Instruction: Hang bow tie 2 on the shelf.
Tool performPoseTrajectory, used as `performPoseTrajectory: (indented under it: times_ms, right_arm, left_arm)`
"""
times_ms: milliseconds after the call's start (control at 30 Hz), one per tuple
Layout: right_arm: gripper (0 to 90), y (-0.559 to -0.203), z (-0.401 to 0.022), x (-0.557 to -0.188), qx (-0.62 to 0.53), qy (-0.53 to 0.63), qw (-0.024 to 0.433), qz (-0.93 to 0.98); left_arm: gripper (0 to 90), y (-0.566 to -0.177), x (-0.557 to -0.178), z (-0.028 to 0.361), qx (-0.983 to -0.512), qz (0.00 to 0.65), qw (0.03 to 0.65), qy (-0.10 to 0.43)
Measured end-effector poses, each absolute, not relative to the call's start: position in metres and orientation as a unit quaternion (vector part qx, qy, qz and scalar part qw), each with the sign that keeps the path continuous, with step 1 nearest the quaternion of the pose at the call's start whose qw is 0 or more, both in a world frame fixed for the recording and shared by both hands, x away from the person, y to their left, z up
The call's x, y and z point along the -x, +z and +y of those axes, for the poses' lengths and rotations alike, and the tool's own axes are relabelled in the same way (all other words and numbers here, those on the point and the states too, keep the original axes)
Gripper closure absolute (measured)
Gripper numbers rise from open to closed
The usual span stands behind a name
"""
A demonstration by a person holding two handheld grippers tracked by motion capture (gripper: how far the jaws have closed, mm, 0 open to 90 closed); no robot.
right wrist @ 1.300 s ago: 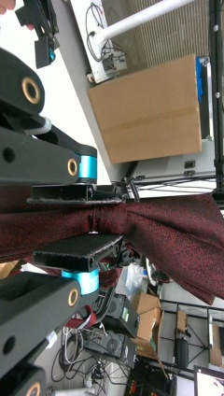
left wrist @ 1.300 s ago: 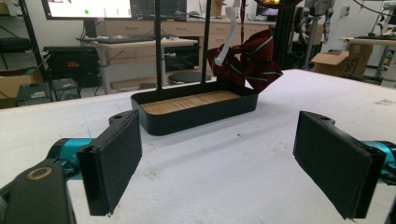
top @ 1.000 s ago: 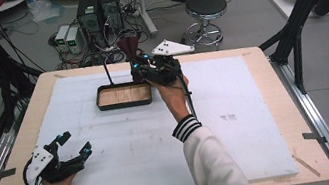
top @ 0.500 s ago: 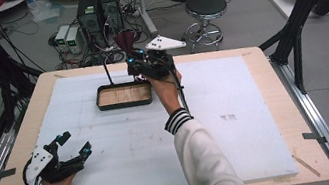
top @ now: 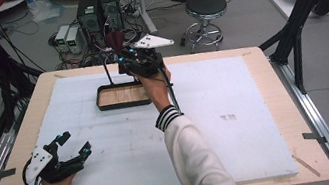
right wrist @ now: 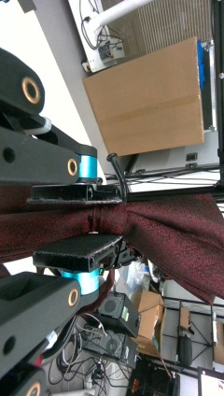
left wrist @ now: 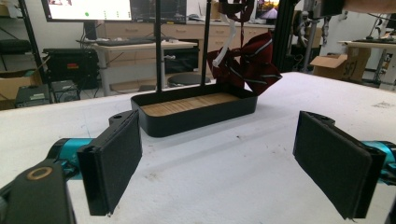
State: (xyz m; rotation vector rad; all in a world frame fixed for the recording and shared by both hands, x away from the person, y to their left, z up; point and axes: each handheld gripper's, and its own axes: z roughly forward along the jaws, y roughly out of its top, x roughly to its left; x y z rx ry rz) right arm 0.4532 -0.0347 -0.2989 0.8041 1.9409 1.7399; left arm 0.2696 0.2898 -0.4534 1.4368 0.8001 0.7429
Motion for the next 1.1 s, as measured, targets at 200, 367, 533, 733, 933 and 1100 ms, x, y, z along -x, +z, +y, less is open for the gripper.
performPoseTrajectory:
  times_ms: [200,367,533,733,933,1100]
  right_arm:
    - [74.1,-0.301,-0.024,-0.459,-0.289,0.622,0.197,0.701]
    - [74.1,-0.302,-0.018,-0.464,-0.289,0.62,0.201,0.701]
    - [74.0,-0.306,-0.017,-0.467,-0.294,0.611,0.199,0.708]
    - [73.8,-0.309,-0.013,-0.467,-0.295,0.593,0.202,0.721]
    - [73.7,-0.311,-0.011,-0.468,-0.299,0.579,0.197,0.733]
    - [73.7,-0.313,-0.01,-0.466,-0.301,0.567,0.191,0.743]
  left_arm:
    - [15.8,-0.453,-0.27,0.29,-0.625,0.347,0.62,0.323]
    - [15.8,-0.454,-0.27,0.291,-0.625,0.346,0.621,0.323]
    - [15.8,-0.454,-0.27,0.291,-0.625,0.346,0.621,0.323]
    - [15.8,-0.453,-0.269,0.291,-0.626,0.345,0.62,0.324]
    - [15.8,-0.453,-0.269,0.29,-0.625,0.346,0.621,0.324]
    - [15.8,-0.453,-0.269,0.29,-0.625,0.345,0.621,0.323]
